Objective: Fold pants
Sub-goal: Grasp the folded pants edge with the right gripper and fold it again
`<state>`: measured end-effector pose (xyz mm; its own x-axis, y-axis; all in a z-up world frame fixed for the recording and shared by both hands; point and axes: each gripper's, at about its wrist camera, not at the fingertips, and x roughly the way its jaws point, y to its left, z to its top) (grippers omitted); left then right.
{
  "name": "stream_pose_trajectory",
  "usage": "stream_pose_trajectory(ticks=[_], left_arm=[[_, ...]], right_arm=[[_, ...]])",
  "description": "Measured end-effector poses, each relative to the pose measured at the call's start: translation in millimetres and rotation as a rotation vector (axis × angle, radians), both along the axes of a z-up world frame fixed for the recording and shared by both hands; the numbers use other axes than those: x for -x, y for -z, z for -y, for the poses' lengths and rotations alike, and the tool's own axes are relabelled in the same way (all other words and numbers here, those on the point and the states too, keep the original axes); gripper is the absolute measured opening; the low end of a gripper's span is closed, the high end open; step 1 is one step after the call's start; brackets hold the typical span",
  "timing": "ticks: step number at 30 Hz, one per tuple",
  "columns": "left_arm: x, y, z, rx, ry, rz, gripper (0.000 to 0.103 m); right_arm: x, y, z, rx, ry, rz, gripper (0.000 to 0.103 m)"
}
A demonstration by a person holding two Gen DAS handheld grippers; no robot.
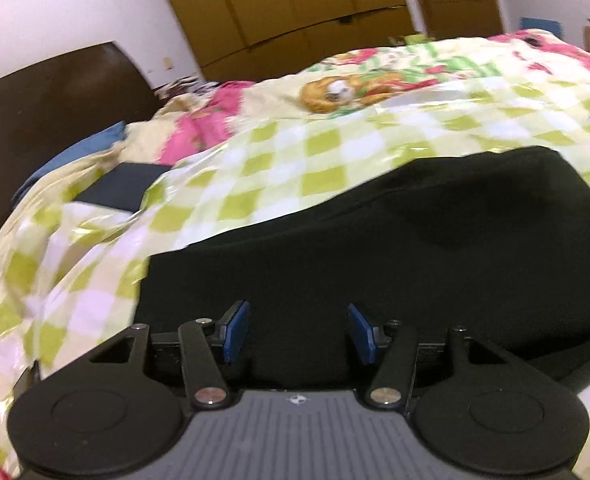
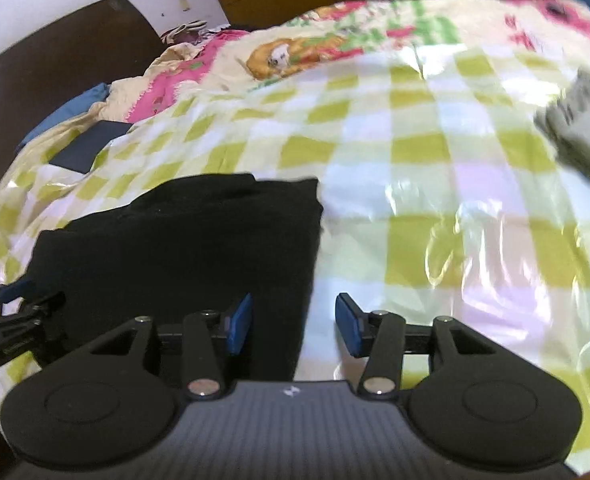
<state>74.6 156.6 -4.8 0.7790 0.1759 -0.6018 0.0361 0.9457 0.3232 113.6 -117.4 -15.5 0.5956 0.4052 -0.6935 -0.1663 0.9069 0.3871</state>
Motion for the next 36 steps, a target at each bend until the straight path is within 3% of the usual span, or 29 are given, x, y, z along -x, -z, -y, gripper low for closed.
stream_pose_trajectory(ticks=[7, 11, 13, 18, 19, 21, 22, 24, 36], left_arm=[[-4, 10, 19, 0.002, 0.069, -0.030, 0.068], [-7, 10, 18, 0.010, 0.080, -0.032, 0.068], [-7, 11, 18, 0.017, 0.081, -0.033, 0.068], [-11, 15, 20, 0.026, 0.076, -0.040, 0.068], [-11, 15, 21, 0.024, 0.076, -0.040, 0.068], [-12, 16, 24, 0.017, 0.078, -0.046, 0.068], [-13, 16, 26, 0.009, 0.078, -0.049, 0.068], [-12, 16, 29, 0.000, 0.084, -0.054, 0.068], [-7, 16, 73, -0.006, 0.167, -0.091, 0.068]], right_arm=[[-16, 25, 9, -0.264, -0.029, -0.105, 0.056], [-25, 36, 26, -0.499, -0.054, -0.160, 0.062], [-28, 40, 31, -0.561, -0.064, -0.160, 0.064], [-41, 52, 15, -0.566, -0.074, -0.192, 0.063], [-42, 51, 9, -0.559, -0.076, -0.190, 0.060], [-43, 49, 3, -0.521, -0.062, -0.204, 0.034], [-43, 50, 6, -0.548, -0.049, -0.216, 0.025], [-39, 51, 15, -0.600, -0.027, -0.226, 0.020], [-22, 51, 59, -0.617, 0.057, -0.230, 0.017]])
